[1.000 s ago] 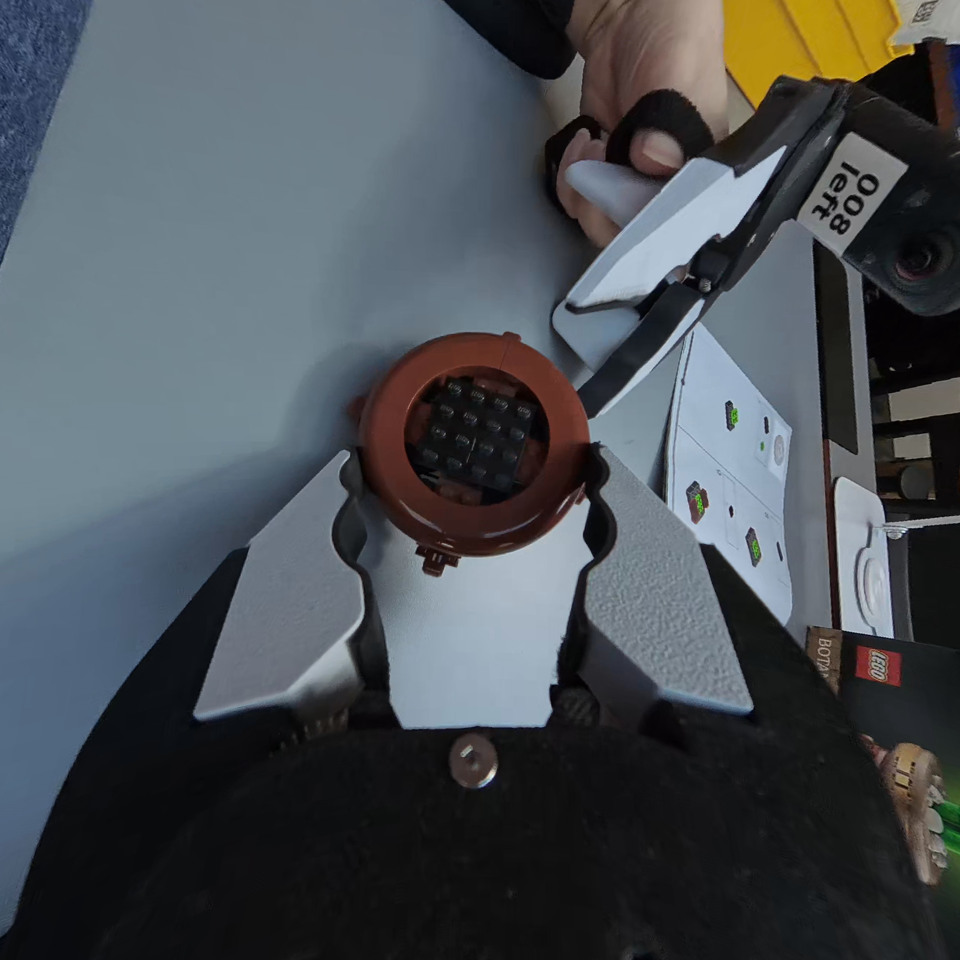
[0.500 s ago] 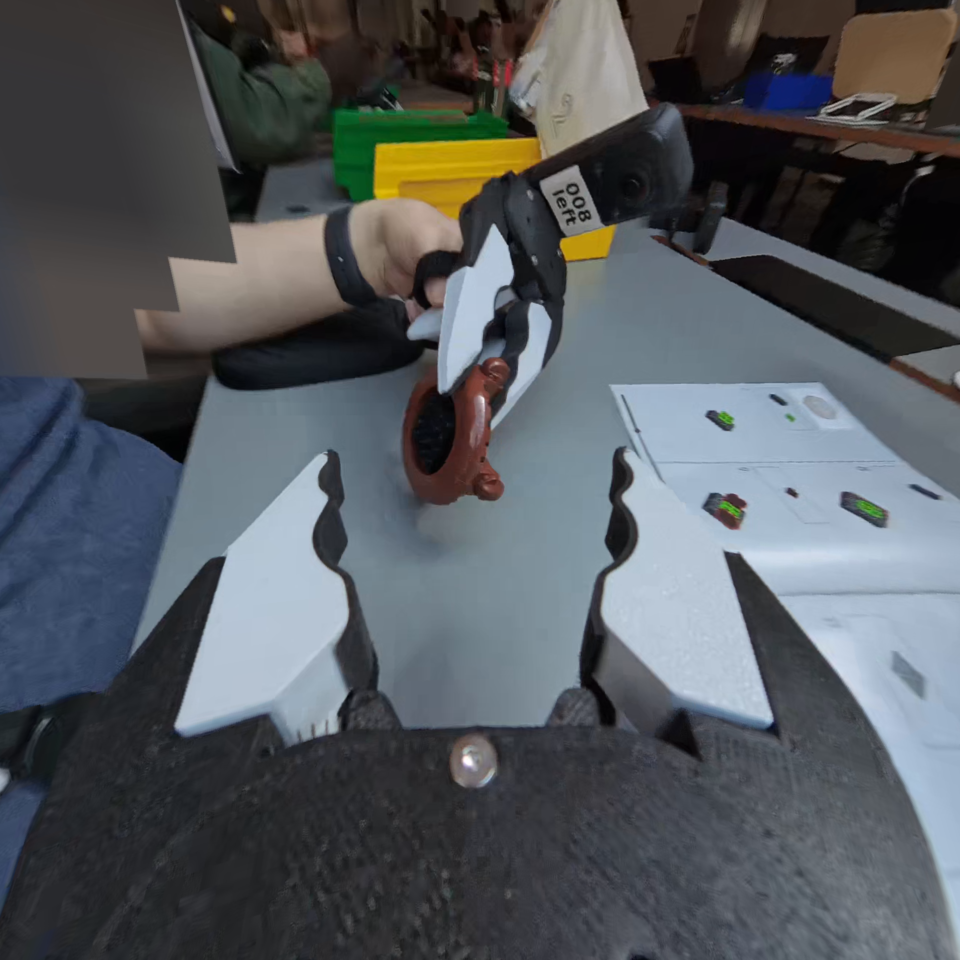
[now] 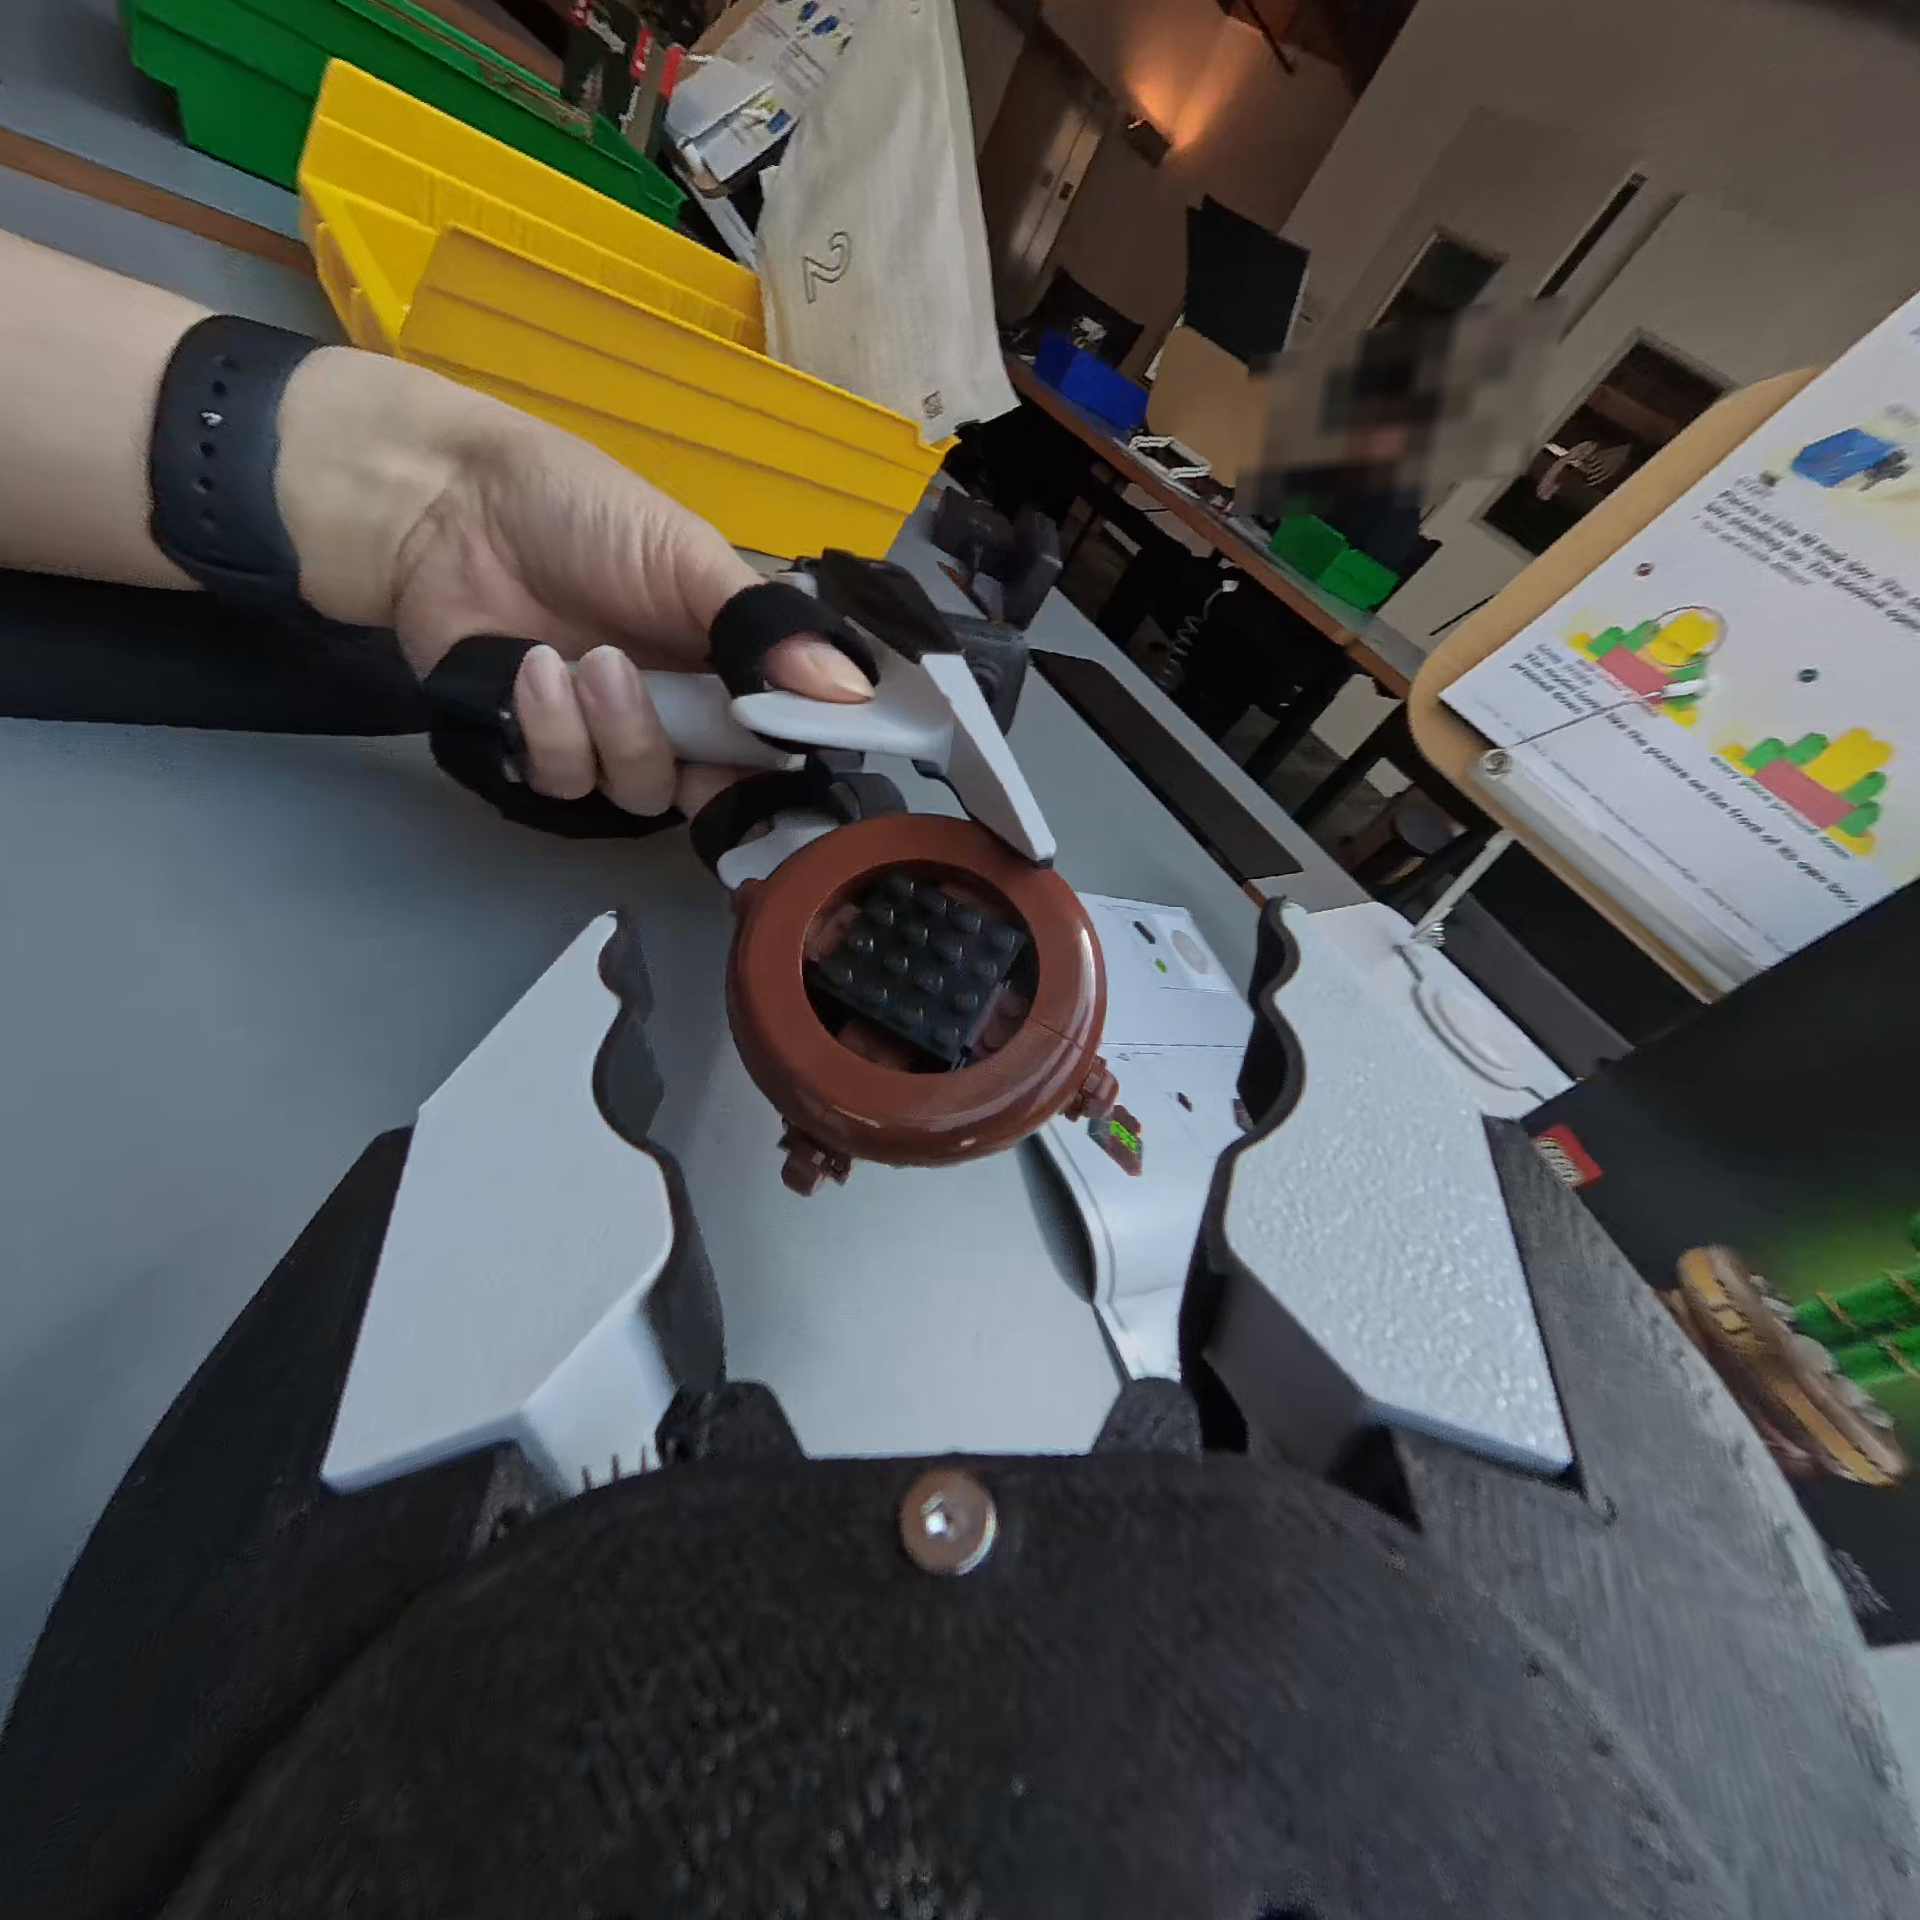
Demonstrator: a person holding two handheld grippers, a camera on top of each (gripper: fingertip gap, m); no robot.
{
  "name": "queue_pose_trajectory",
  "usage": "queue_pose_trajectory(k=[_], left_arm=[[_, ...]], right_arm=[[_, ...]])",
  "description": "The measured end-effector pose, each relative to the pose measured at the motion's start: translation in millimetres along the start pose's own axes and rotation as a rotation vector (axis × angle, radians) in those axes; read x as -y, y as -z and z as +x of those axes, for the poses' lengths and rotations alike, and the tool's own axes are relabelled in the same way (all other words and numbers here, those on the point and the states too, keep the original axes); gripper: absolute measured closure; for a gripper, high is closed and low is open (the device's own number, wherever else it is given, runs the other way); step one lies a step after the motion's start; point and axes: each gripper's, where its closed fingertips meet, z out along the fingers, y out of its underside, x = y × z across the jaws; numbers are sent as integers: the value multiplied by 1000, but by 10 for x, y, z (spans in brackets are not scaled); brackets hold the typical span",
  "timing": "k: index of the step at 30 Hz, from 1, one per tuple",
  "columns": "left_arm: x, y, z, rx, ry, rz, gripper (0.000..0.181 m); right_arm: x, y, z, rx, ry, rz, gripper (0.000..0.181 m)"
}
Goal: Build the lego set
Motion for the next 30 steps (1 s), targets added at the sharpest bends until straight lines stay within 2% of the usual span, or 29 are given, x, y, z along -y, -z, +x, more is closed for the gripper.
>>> queue_pose_trajectory(k=[1, 4, 6, 11, 14, 19, 22, 23, 24, 28, 29, 30], left_arm=[[36, -66, -25, -4, 19, 49, 158], [94, -294, -41, -67, 119, 152, 158], [148, -438, -26, -122, 187, 201, 158], [282, -793, -79, -114, 226, 264, 158], [352, -909, -66, -105, 229, 297, 158], [440, -966, -60, -107, 270, 390, 158], [468, -991, -88, -115, 293, 433, 158], [478, -995, -76, -136, 311, 438, 158], [478, -1002, -71, -150, 330, 432, 159], [522, -985, -99, -137, 298, 378, 156], [540, -968, -96, -124, 257, 352, 148], [565, -934, -126, -87, 222, 334, 128]], right_arm=[[7, 50, 61, -65, 52, -6, 72], [-78, 209, 140, -177, 276, -95, 94], [-155, 335, 227, -234, 416, -155, 116], [-358, 583, 422, -298, 707, -321, 154], [-385, 663, 554, -370, 755, -367, 157], [-479, 703, 865, -551, 805, -436, 149], [-420, 671, 843, -579, 844, -381, 148], [-423, 666, 852, -583, 860, -382, 154], [-419, 661, 857, -579, 870, -376, 161], [-415, 615, 919, -533, 888, -363, 163], [-399, 611, 993, -539, 911, -364, 163], [-401, 603, 1093, -538, 925, -373, 163]])
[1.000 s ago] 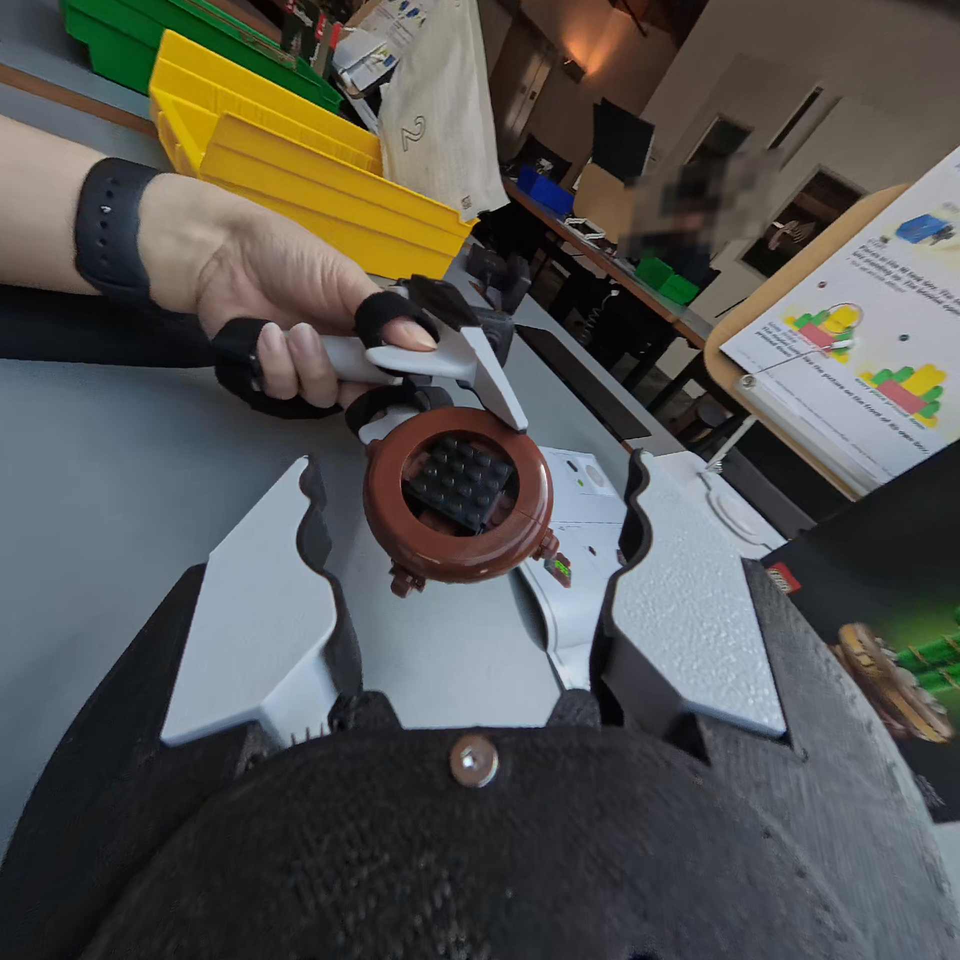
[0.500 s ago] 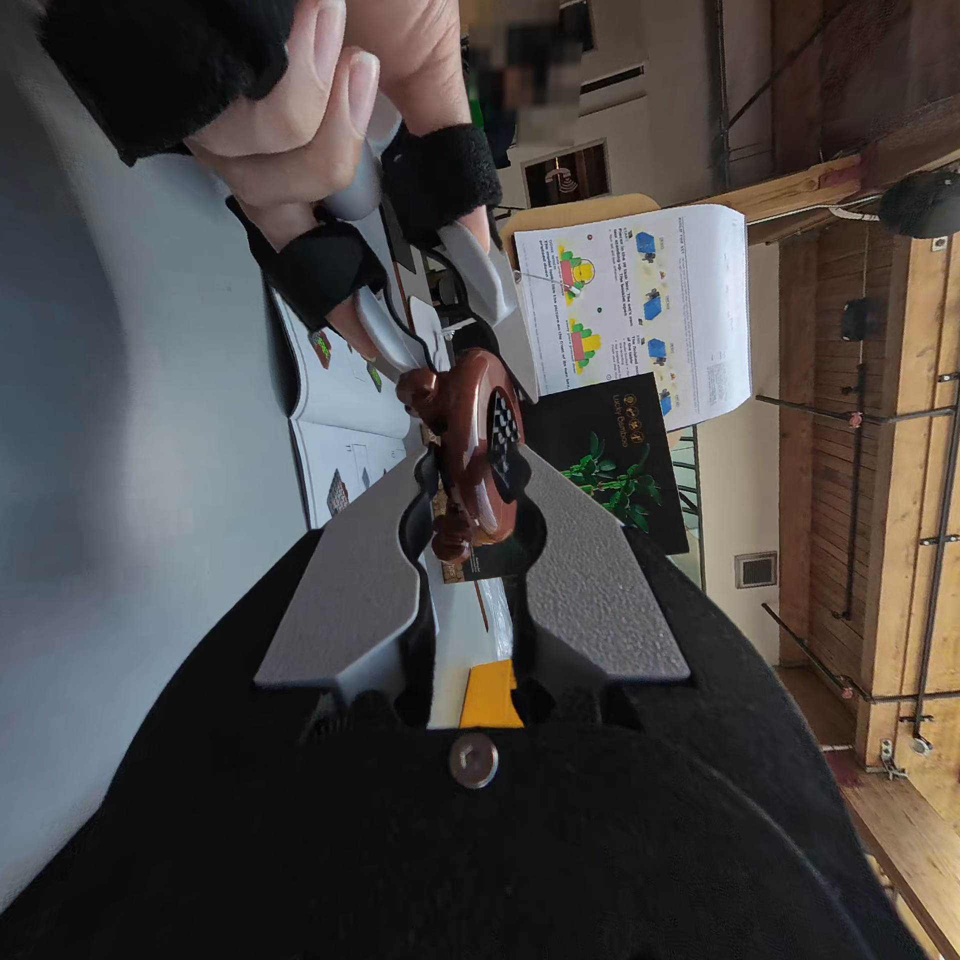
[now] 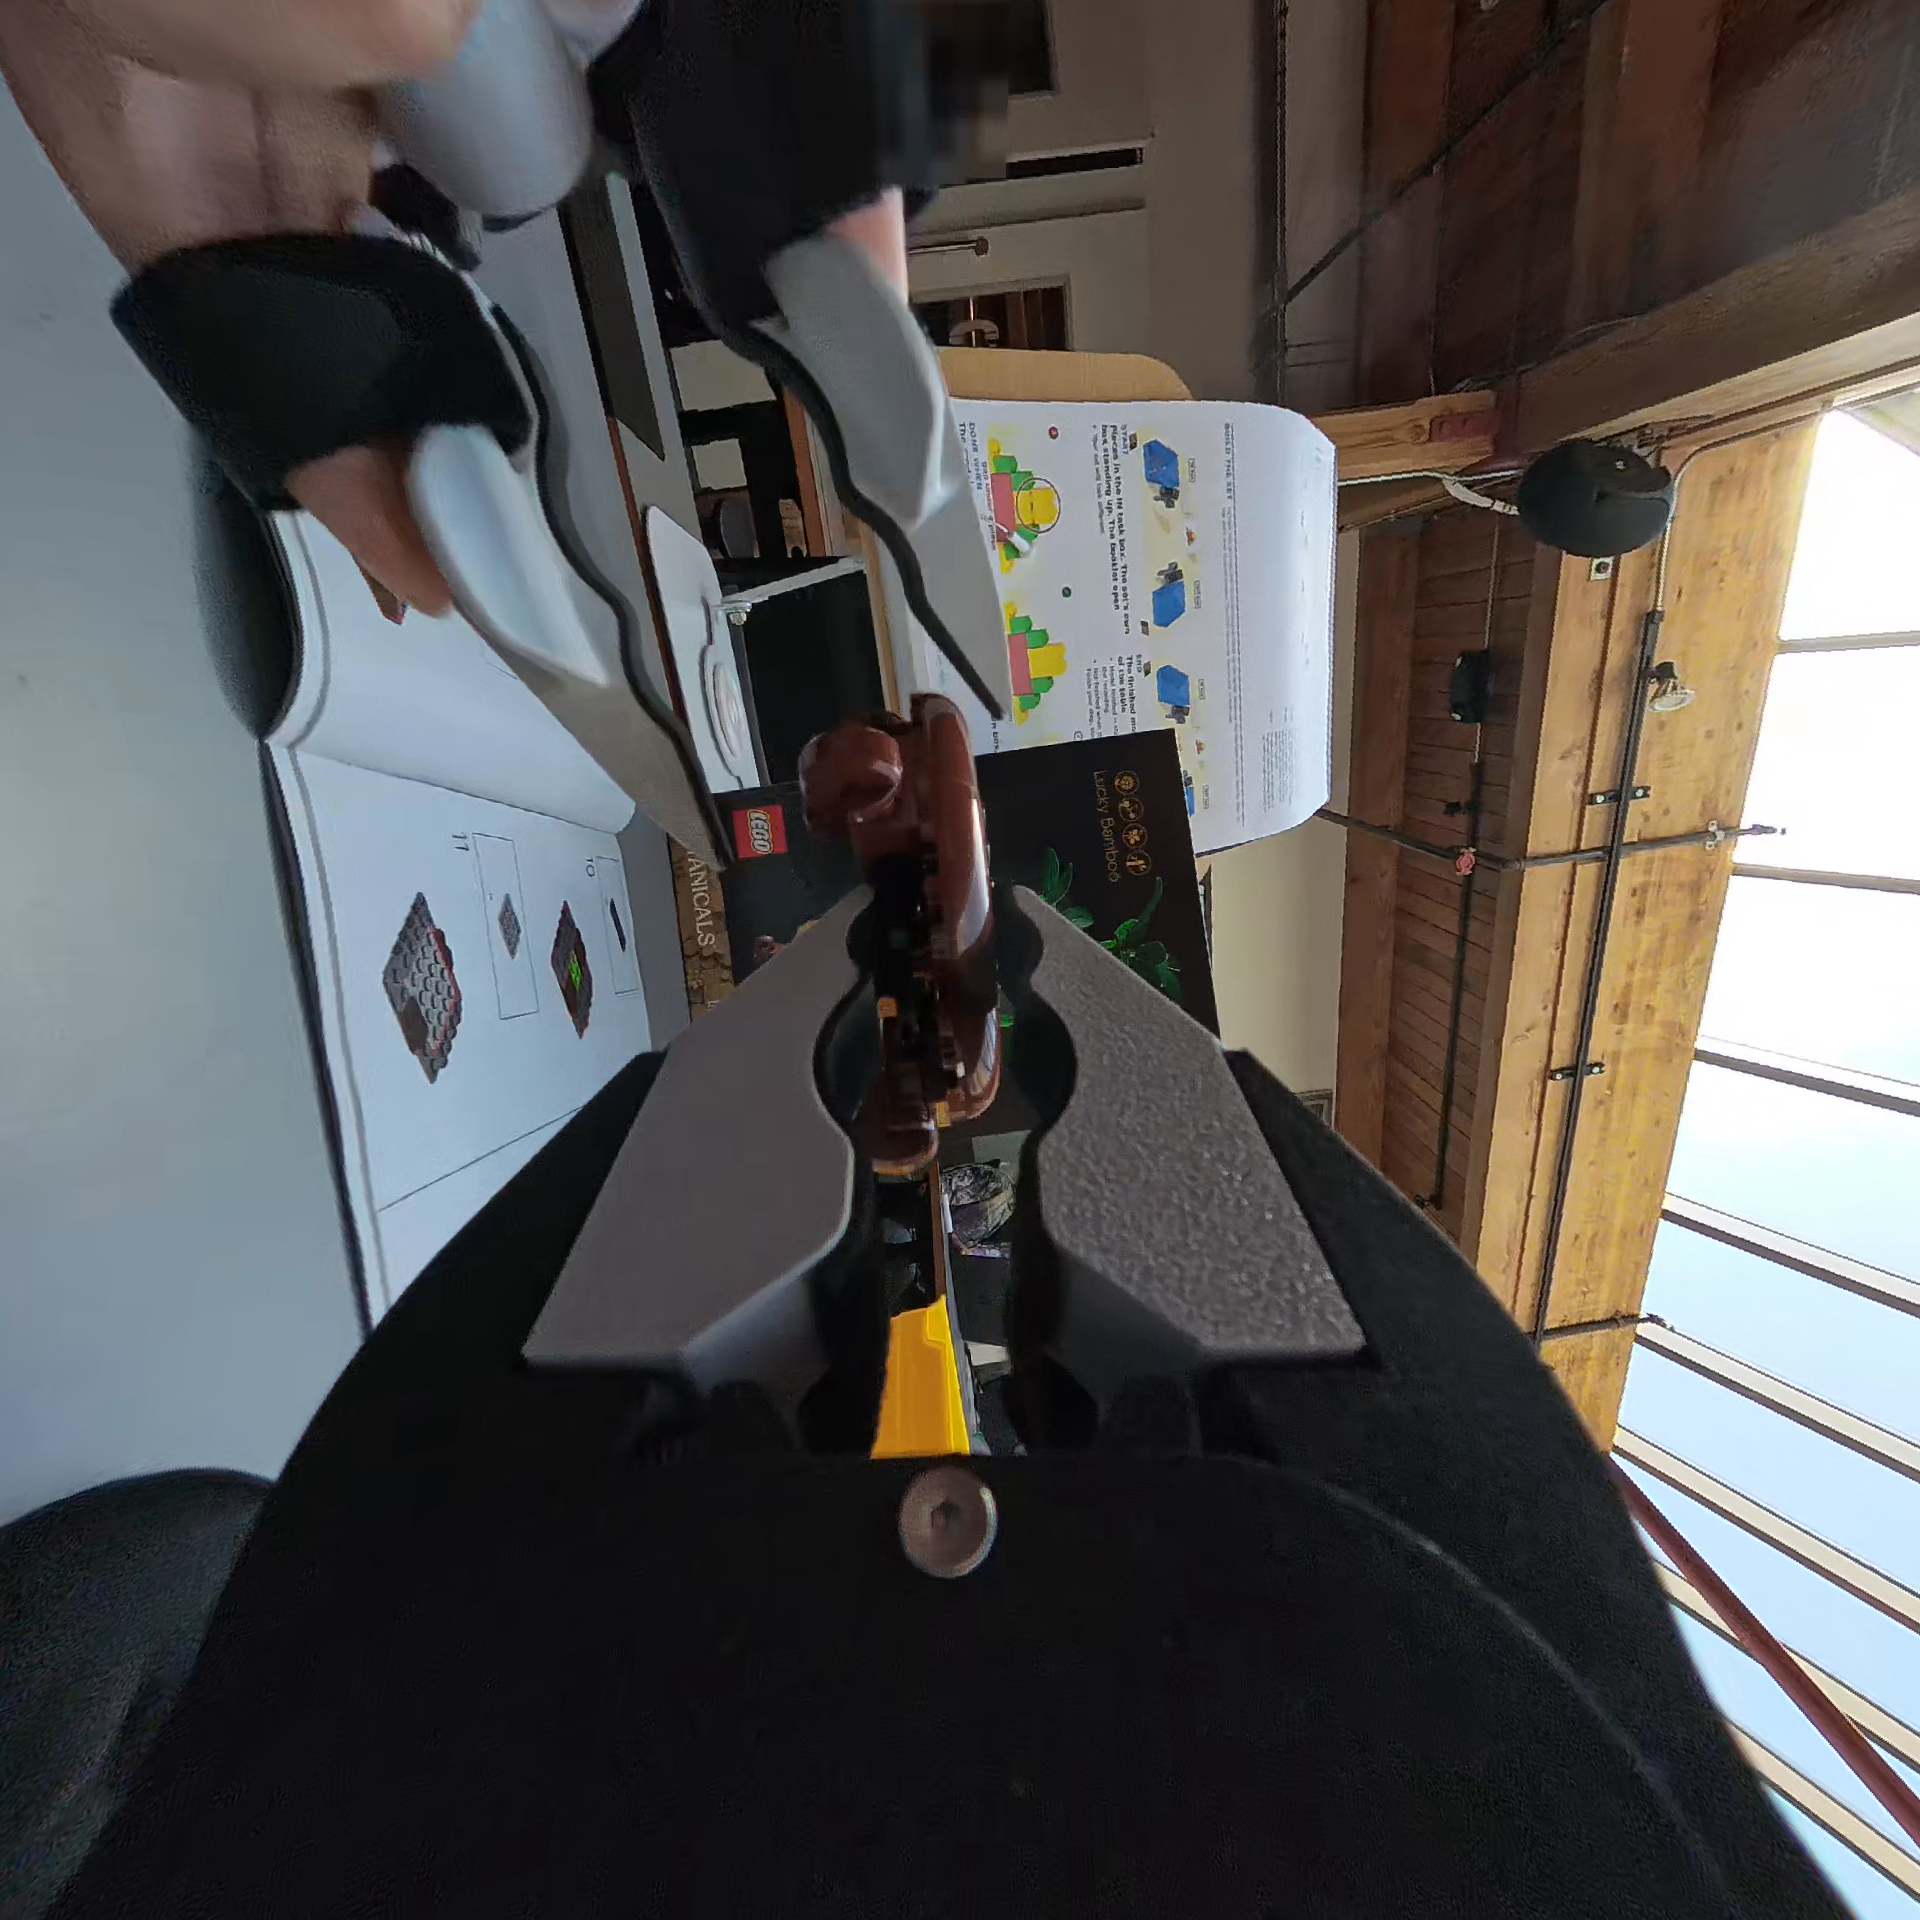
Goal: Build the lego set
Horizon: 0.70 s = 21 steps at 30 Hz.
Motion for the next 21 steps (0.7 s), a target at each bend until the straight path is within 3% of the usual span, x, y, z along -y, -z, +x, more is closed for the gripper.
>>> queue_pose_trajectory(k=[3, 8, 14, 21], left_arm=[[194, 157, 100, 5, -137, -29, 122], [485, 493, 406, -82, -272, -15, 128], [622, 644, 435, -47, -303, -34, 133], [688, 682, 376, -77, -236, -28, 135]], right_arm=[[-291, -264, 100, 33, -12, -10, 163], [-684, -610, 5, 154, -43, 43, 163], [-762, -784, -197, 285, -105, 125, 163], [-909, -922, -203, 308, -428, 129, 163]])
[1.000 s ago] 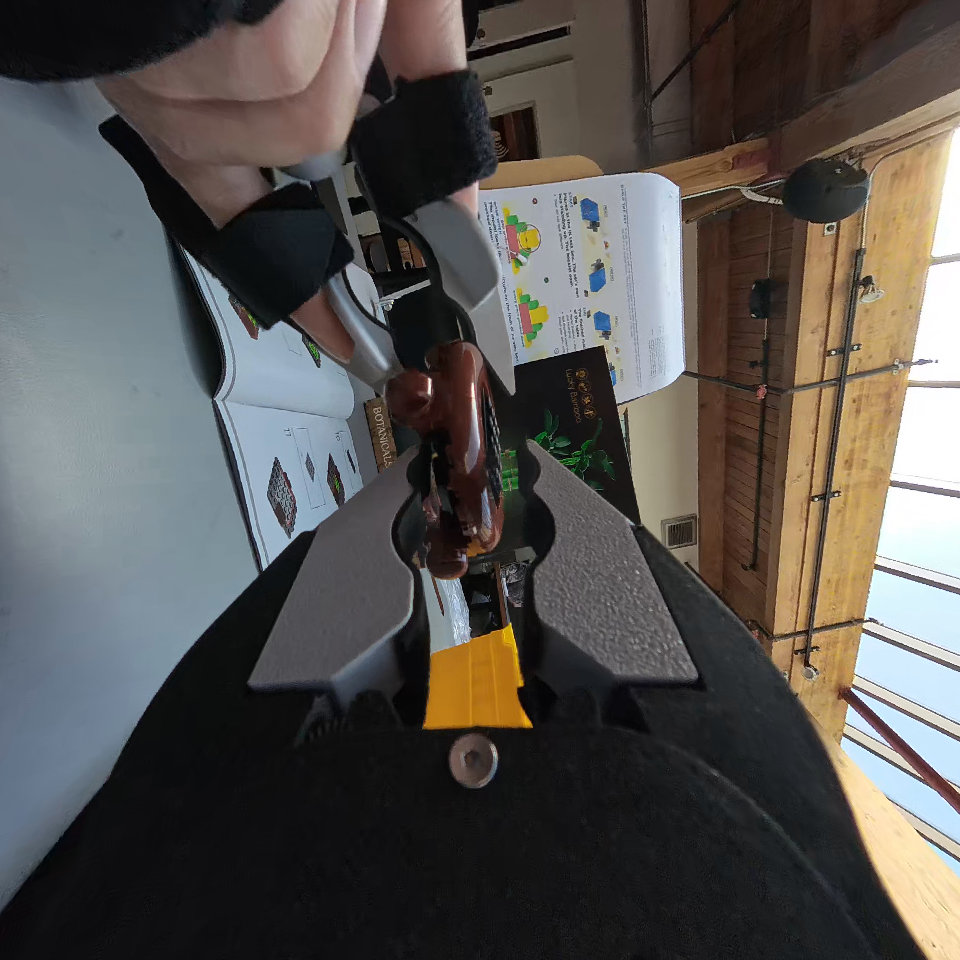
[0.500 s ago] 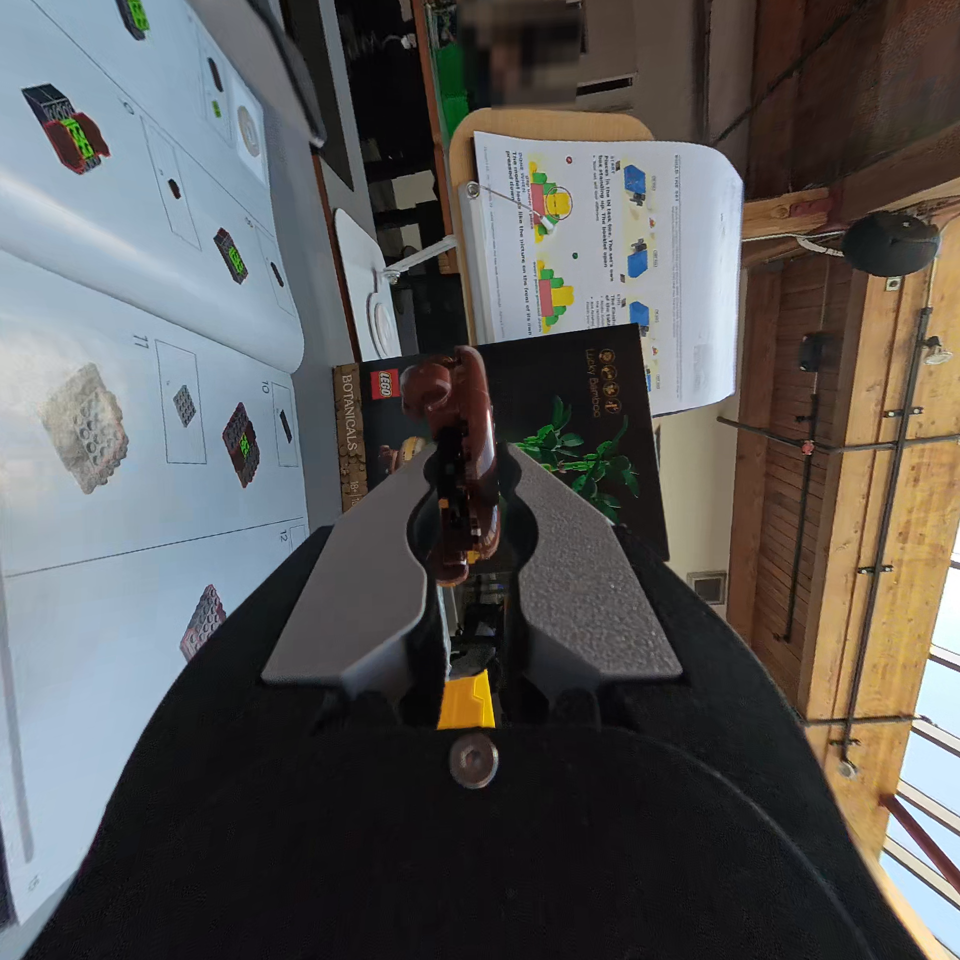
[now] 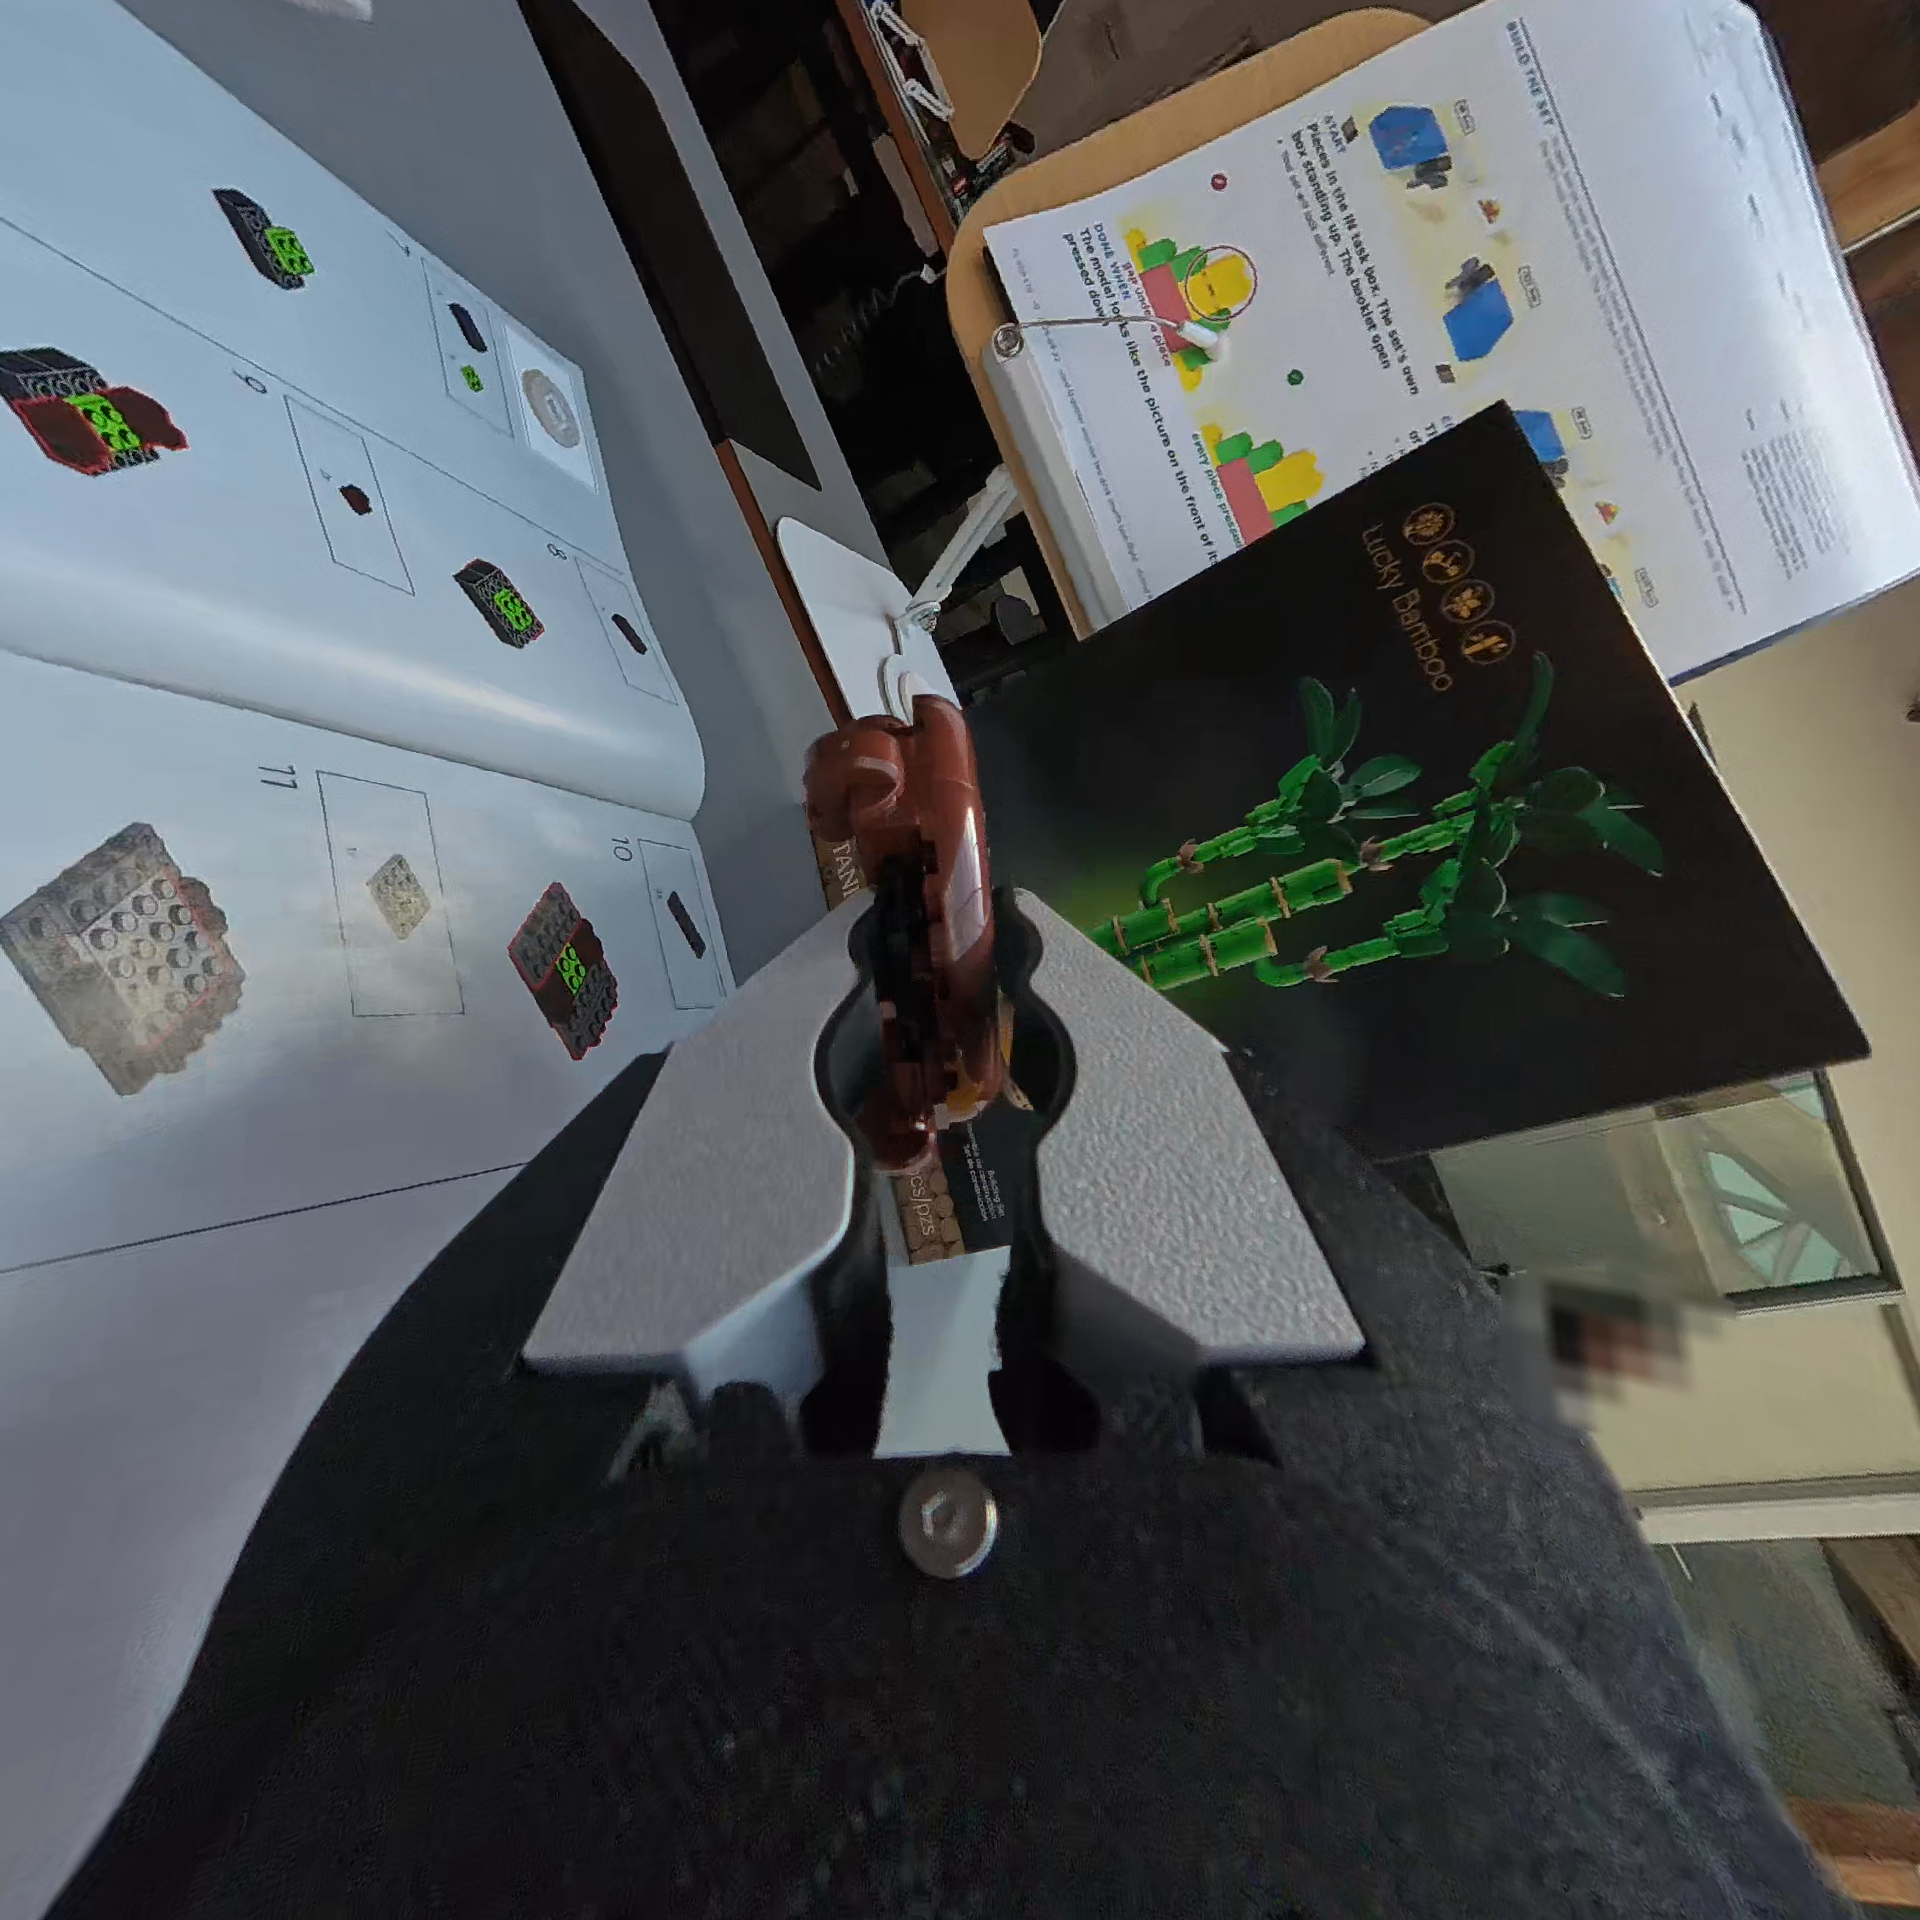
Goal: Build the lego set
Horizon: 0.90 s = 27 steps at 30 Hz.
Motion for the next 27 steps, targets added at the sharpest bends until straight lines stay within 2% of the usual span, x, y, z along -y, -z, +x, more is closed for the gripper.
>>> queue_pose_trajectory(k=[13, 27], left_arm=[[65, 50, -30, -13, 29, 29, 137], [85, 65, -24, -25, 43, 42, 138]], right_arm=[[-340, 43, 96, 4, -154, -46, 163], [-332, 51, 41, 19, -159, -46, 163]])
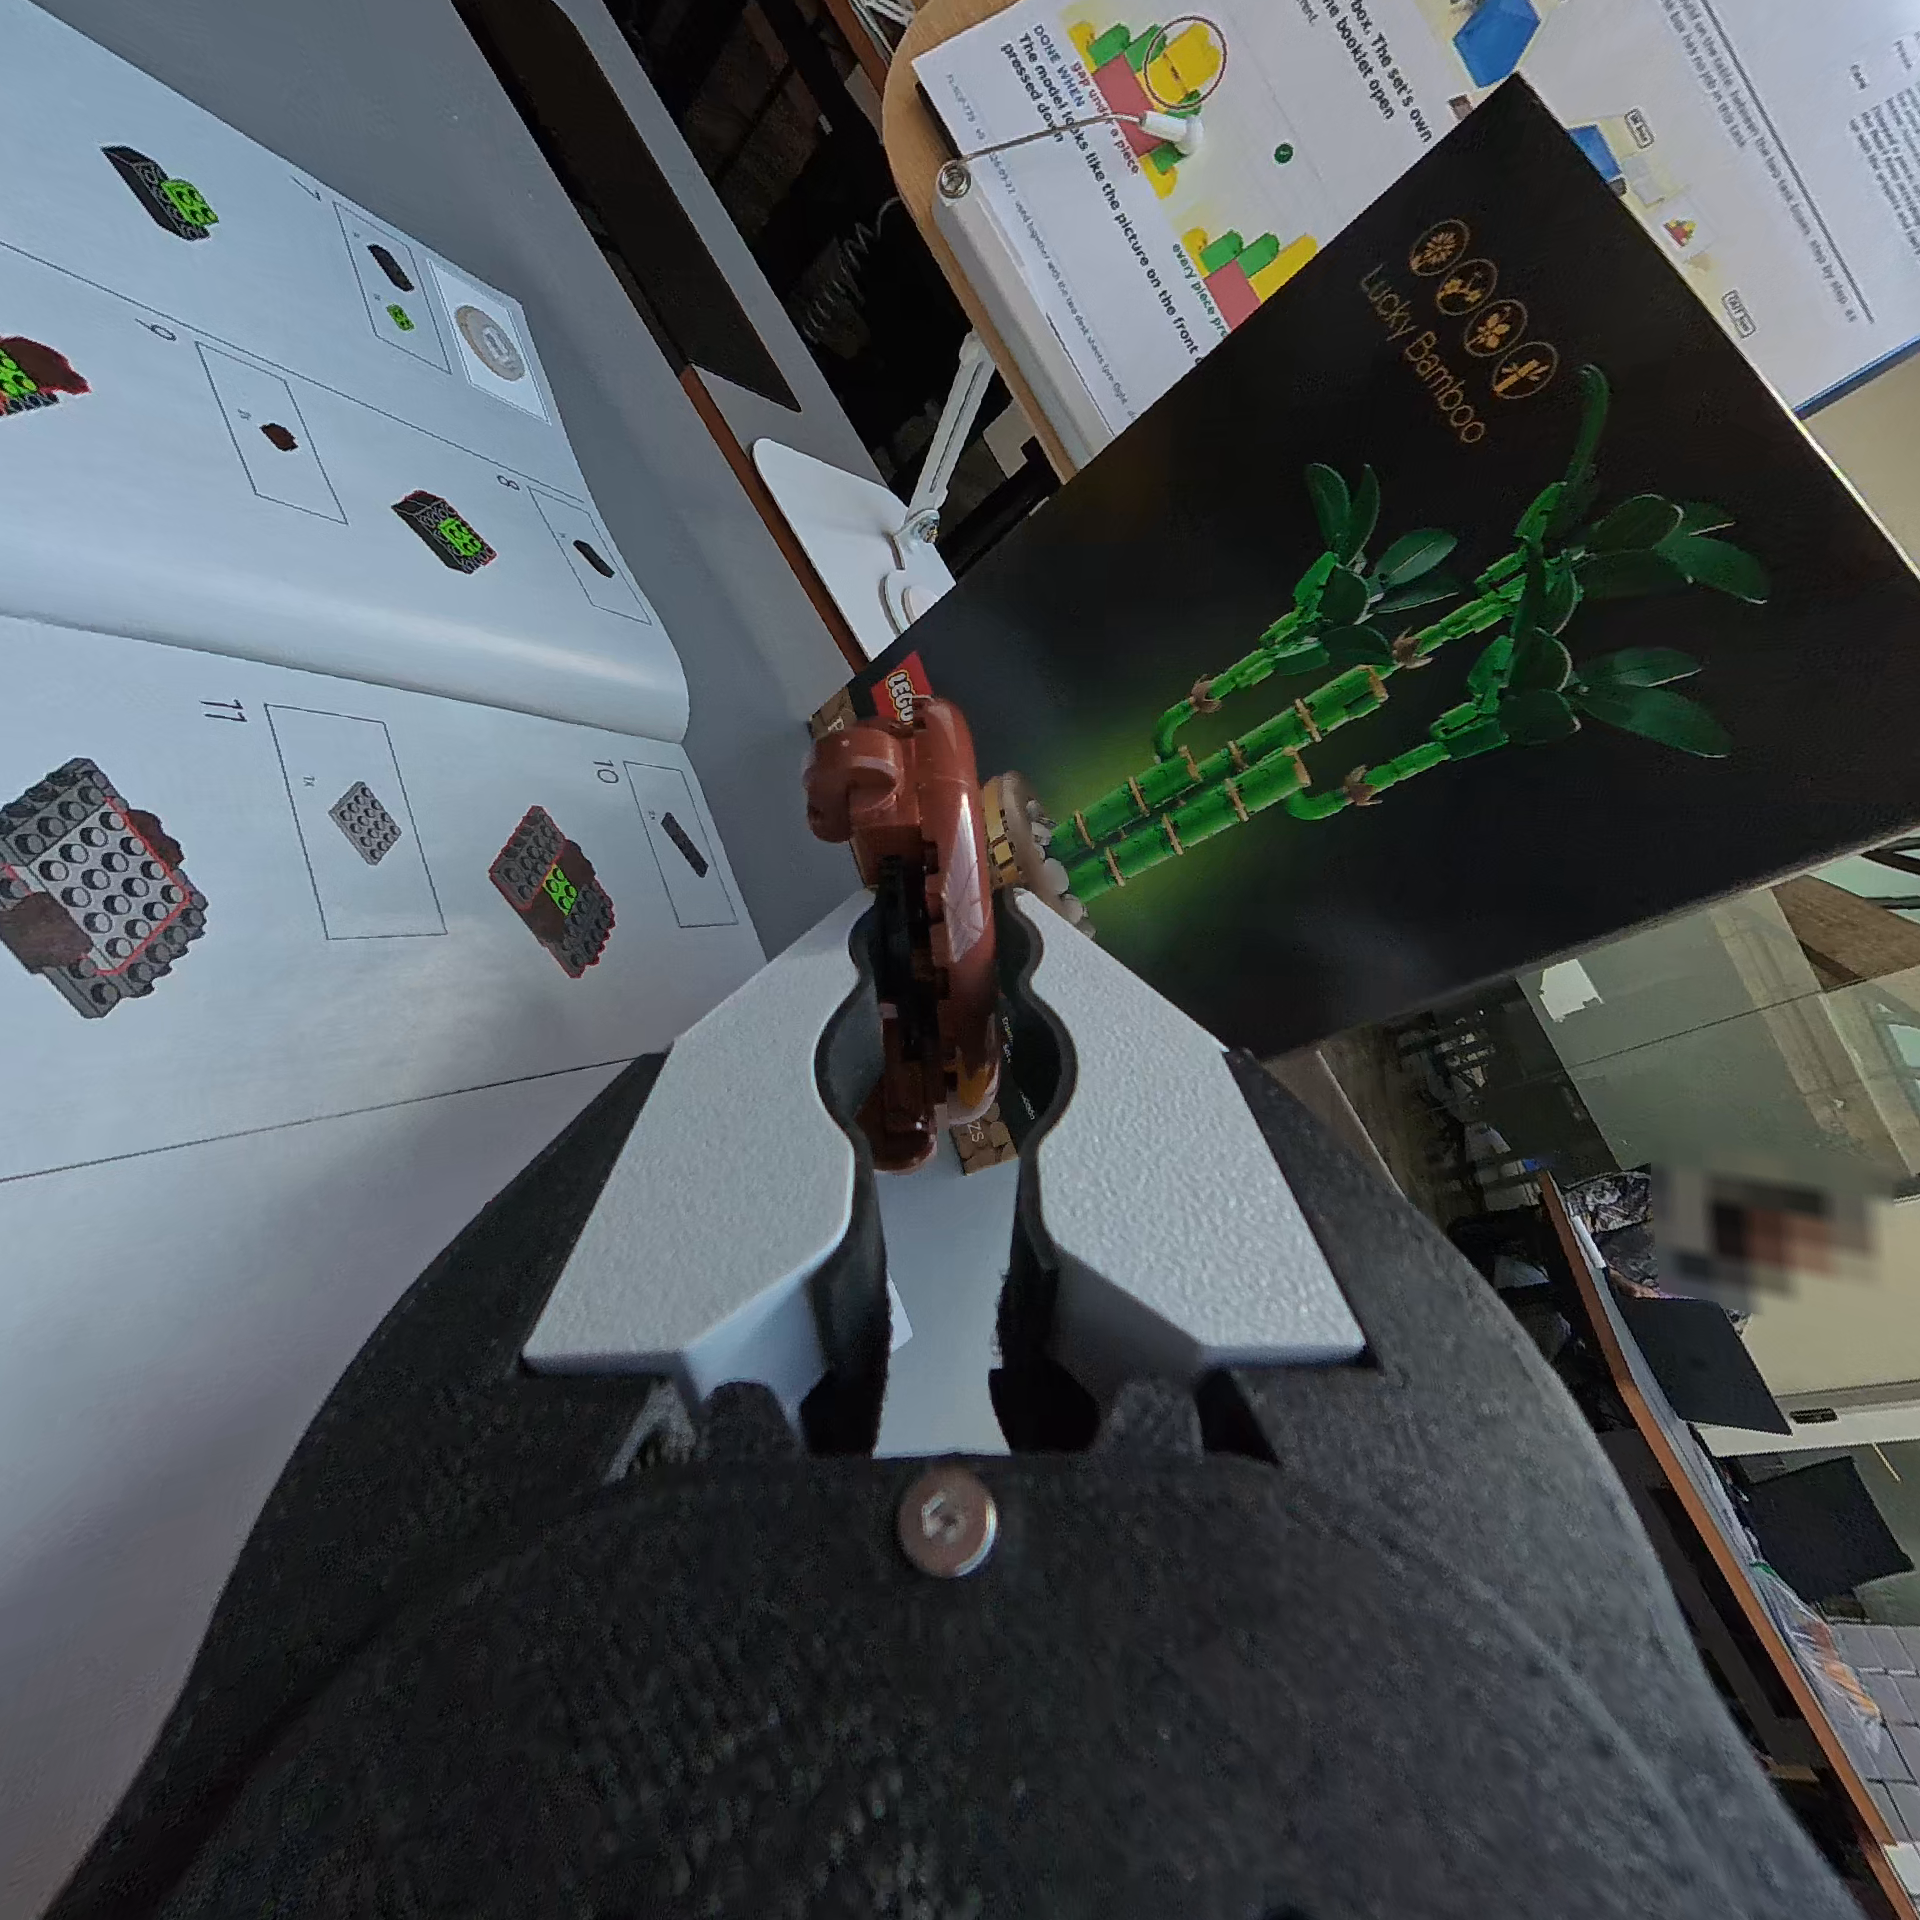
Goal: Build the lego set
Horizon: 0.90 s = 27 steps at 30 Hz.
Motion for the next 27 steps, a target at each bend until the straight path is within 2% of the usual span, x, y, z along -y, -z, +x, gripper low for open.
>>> queue_pose_trajectory(k=[9, 13, 17, 19, 23, 27], left_arm=[[-5, -3, 28, -9, -6, -5, 138], [54, 26, 194, -26, -76, -5, 140], [171, 184, 277, 107, -286, -38, 140], [257, 305, 331, 168, -377, -25, 139], [391, 502, 600, 141, -455, 21, 141], [537, 663, 659, 159, -490, 61, 141]], right_arm=[[53, -4, -58, 8, 3, 10, 164], [635, -2, -277, 46, 27, 176, 164], [1171, -32, -531, 72, 42, 326, 164], [1298, -52, -632, 70, 51, 361, 164], [1471, 6, -810, 41, 125, 401, 164], [1618, 112, -1045, 26, 248, 419, 164]])
